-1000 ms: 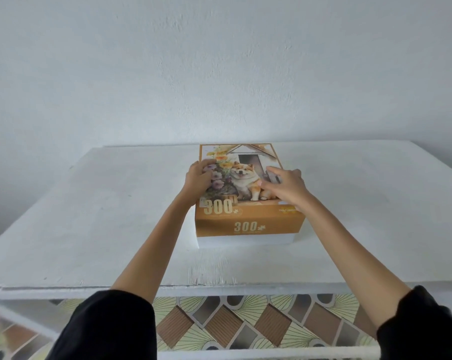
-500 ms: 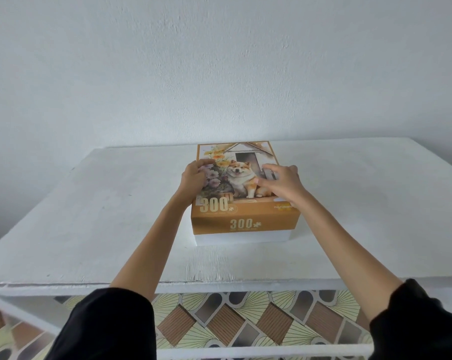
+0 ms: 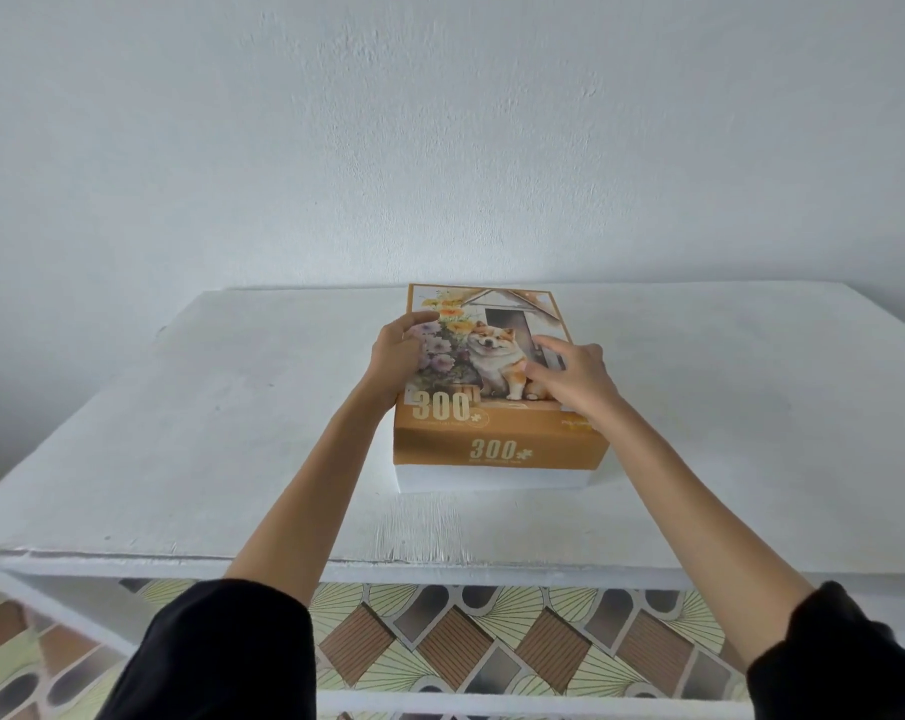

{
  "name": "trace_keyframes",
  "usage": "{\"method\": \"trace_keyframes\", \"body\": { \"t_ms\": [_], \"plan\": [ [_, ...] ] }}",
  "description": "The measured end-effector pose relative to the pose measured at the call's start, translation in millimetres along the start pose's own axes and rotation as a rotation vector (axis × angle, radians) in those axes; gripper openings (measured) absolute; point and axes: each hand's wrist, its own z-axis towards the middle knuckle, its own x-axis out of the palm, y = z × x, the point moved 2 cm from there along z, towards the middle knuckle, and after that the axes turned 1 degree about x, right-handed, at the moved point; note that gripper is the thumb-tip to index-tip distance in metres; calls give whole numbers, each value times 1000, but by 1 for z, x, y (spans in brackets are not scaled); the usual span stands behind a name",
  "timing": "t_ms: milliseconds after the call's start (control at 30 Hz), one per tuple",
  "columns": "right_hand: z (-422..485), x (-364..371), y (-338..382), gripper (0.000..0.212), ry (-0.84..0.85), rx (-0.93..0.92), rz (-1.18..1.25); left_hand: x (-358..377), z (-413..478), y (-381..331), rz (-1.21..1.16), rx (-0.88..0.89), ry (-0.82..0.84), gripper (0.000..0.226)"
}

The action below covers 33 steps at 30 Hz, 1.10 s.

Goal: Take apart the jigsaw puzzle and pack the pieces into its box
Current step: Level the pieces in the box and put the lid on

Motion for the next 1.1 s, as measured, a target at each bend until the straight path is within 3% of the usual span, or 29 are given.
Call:
{"method": "trace_keyframes", "body": {
  "t_ms": [600, 700, 900, 1100],
  "plan": [
    [4, 6, -4, 53, -26, -44, -106, -3, -4, 14, 3, 65, -169, 27],
    [8, 8, -6, 53, -32, -49, -127, -2, -3, 20, 57, 4, -210, 27],
    [13, 12, -14, 54, -24, -35, -128, 1, -7, 29, 30, -26, -85, 36],
    [21, 15, -25, 62, 33, 16, -174, 2, 5, 24, 179, -41, -31, 44]
  ]
}}
